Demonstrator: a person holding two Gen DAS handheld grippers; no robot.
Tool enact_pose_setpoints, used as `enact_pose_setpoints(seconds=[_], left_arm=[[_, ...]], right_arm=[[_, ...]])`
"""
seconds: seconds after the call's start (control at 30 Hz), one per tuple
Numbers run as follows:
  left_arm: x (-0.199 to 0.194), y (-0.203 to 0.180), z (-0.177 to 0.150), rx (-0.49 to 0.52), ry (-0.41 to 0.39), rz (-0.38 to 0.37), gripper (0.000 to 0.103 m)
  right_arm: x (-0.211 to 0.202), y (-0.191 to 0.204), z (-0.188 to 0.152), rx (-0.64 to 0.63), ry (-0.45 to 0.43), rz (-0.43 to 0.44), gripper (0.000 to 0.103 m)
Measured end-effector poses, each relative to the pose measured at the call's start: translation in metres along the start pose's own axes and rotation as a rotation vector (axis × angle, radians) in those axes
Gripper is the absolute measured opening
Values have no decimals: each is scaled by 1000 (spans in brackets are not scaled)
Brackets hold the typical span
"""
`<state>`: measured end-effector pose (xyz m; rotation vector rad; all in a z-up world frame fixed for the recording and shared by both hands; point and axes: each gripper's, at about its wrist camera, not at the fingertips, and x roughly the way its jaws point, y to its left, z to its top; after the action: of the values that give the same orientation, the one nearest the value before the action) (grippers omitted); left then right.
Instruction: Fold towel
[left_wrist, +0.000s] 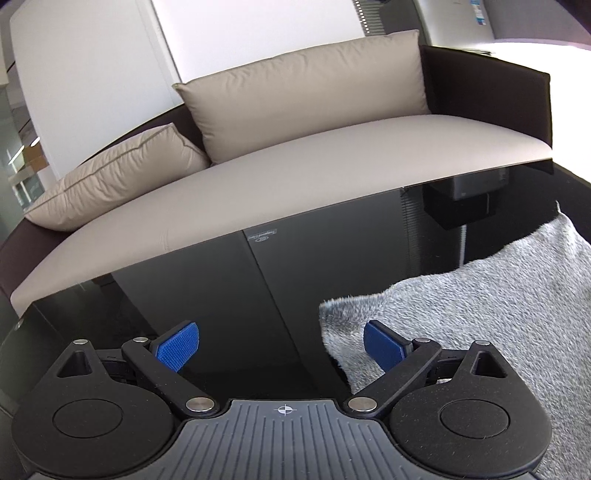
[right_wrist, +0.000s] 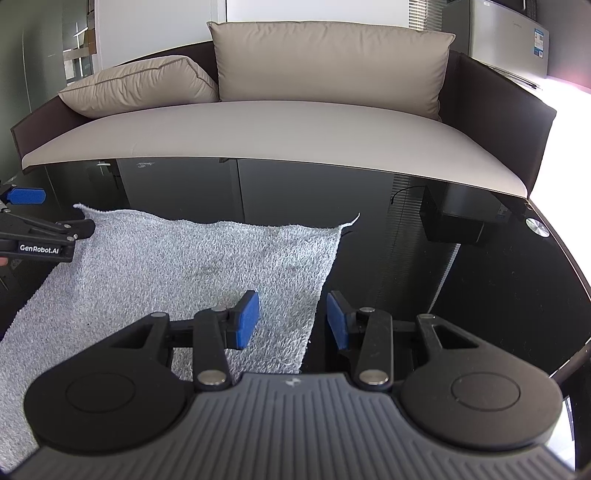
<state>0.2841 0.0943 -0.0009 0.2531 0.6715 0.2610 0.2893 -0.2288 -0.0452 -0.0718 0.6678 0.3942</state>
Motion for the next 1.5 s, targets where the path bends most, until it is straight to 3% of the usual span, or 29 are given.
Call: enact_pose_setpoints(seconds=[0.17, 0.43, 0.5, 0.63, 1.0, 1.5], left_arm=[[-2, 12, 1, -51, 21, -27, 95], [-31, -7, -9, 26, 29, -108, 96], [-41, -10, -12, 50, 19, -110, 96], [-62, -6, -18, 55, -10, -115, 98], [-113, 10, -53, -24, 15, -196, 101], [-166, 7, -109, 52, 71, -235, 101]], right_arm=[[0, 0, 1, -1, 1, 0, 43], [-2, -1, 0, -8, 6, -5, 44], [-4, -3, -2, -4, 12, -8, 49], [-13, -6, -8, -14, 16, -11, 49], [-61, -2, -34, -83, 23, -11, 50], [-132, -1, -72, -59, -1, -17, 50]])
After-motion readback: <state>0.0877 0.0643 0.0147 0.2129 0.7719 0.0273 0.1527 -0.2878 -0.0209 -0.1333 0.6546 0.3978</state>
